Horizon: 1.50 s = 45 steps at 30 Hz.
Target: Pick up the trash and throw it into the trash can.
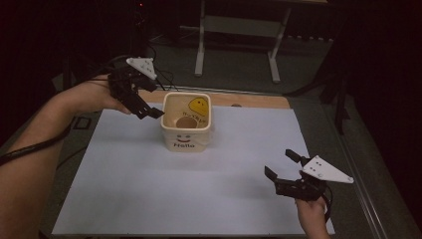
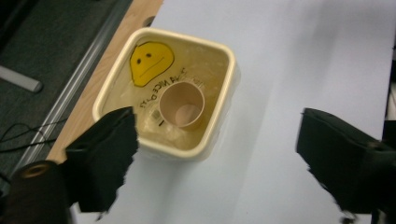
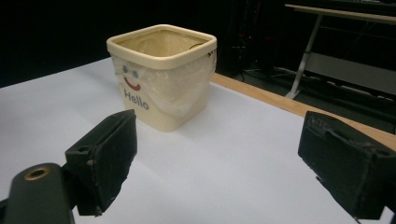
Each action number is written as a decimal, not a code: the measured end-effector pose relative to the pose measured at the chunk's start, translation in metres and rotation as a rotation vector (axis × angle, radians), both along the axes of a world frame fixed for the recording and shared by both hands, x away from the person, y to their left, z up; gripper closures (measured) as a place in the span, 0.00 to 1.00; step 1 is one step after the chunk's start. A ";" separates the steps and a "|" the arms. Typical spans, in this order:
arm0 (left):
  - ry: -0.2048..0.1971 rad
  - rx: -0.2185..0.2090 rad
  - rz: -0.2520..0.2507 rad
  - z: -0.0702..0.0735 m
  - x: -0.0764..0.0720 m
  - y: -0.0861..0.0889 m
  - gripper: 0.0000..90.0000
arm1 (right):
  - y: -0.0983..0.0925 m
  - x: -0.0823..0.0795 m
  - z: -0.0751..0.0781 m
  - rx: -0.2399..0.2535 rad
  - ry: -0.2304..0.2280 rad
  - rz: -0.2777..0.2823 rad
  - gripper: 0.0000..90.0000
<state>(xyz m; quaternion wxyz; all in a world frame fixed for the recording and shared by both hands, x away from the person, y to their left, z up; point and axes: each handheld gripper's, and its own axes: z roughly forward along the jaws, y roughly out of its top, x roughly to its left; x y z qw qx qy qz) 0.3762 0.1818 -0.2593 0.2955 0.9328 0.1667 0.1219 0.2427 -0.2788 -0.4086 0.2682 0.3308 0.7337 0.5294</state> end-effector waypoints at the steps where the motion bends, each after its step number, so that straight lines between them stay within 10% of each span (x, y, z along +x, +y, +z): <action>1: 0.002 -0.006 -0.001 -0.002 -0.002 0.003 0.13 | 0.000 0.000 0.000 0.000 0.000 0.001 0.13; 10: -0.014 -0.008 0.026 -0.022 -0.023 0.020 0.02 | 0.002 0.001 0.000 -0.004 0.003 0.006 0.13; 45: 0.039 -0.301 -0.025 -0.136 -0.112 0.035 0.01 | 0.002 0.001 -0.003 -0.015 0.014 0.013 0.13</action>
